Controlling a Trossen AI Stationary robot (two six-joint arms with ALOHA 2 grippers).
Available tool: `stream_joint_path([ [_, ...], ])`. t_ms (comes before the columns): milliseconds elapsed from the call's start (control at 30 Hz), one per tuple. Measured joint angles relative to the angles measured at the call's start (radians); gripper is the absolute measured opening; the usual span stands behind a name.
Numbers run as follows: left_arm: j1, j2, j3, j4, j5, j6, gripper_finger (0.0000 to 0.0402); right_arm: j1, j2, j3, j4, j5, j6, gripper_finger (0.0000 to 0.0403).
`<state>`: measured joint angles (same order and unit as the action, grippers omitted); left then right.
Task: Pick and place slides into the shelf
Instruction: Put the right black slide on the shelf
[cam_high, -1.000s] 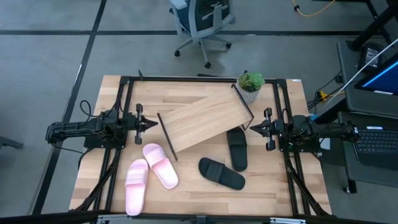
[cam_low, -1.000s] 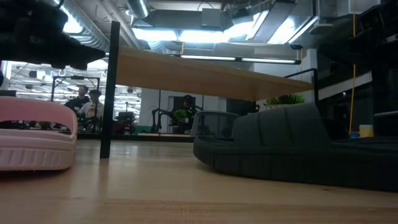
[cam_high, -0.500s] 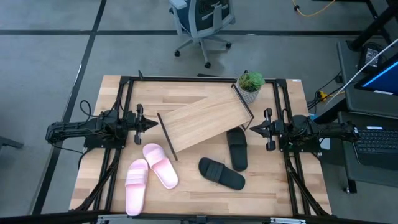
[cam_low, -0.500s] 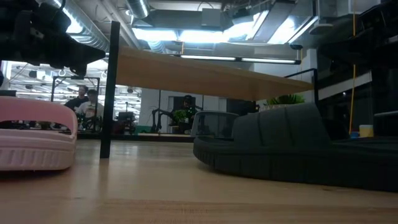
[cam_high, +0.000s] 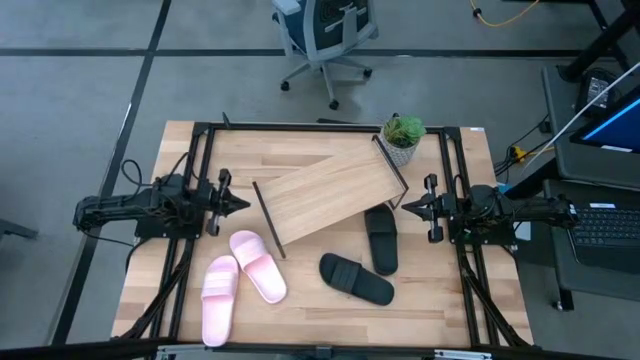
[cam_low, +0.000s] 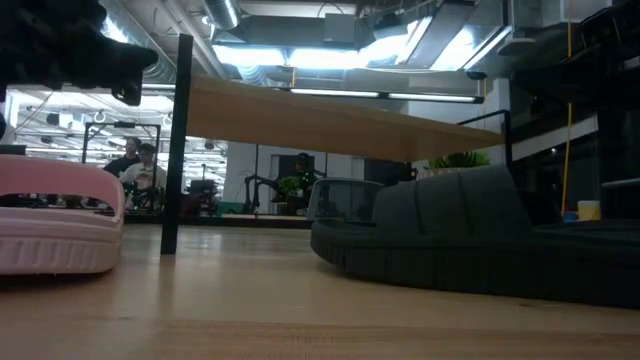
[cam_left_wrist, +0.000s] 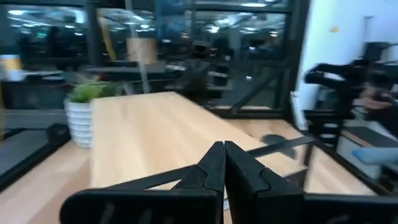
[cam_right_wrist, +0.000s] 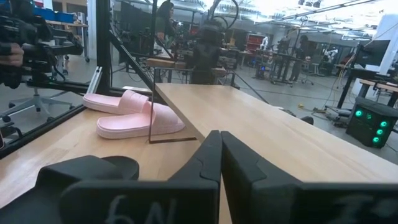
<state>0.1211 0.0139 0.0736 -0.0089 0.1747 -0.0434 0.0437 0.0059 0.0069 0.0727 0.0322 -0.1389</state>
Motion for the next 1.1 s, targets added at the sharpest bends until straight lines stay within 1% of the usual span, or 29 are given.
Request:
stream_joint_path([
  [167,0.000,0.000,0.040,-0.116,-0.004,0.000,0.0000,0.000,0.000,0.000,0.000,0.000,-0.002,0.0010],
  [267,0.000,0.000,0.043,-0.141,-0.007,0.000,0.0000,0.000,0.000,0.000,0.000,0.000,-0.003,0.0009],
  [433,0.000,0.000,0.043,-0.143,-0.007,0.000,0.0000,0.000,0.000,0.000,0.003,0.000,-0.006,0.0009],
  [533,0.000,0.000,0.044,-0.133,-0.008,-0.001,0.0000,0.000,0.000,0.000,0.006,0.000,-0.036,0.0009],
  [700,-0.009,0.000,0.043,-0.124,-0.011,-0.048,0.0000,0.000,0.000,0.000,0.005,-0.002,-0.084,0.0009],
  [767,-0.026,0.000,0.044,-0.105,-0.011,-0.065,0.0000,0.000,0.000,0.000,0.018,-0.036,-0.079,0.0009],
  [833,-0.053,0.002,0.044,-0.100,-0.016,-0.067,0.0000,0.000,0.000,0.000,0.054,-0.107,-0.075,0.0009],
  [900,-0.083,0.016,0.044,-0.103,-0.061,-0.067,0.0000,0.000,0.000,0.000,0.084,-0.169,-0.073,0.0007],
  [967,-0.115,0.030,0.044,-0.097,-0.106,-0.067,0.0000,0.000,0.000,0.000,0.097,-0.181,-0.077,0.0004],
  [1100,-0.176,0.069,0.044,-0.040,-0.135,-0.068,0.0000,0.000,0.000,0.000,0.096,-0.181,-0.047,0.0004],
])
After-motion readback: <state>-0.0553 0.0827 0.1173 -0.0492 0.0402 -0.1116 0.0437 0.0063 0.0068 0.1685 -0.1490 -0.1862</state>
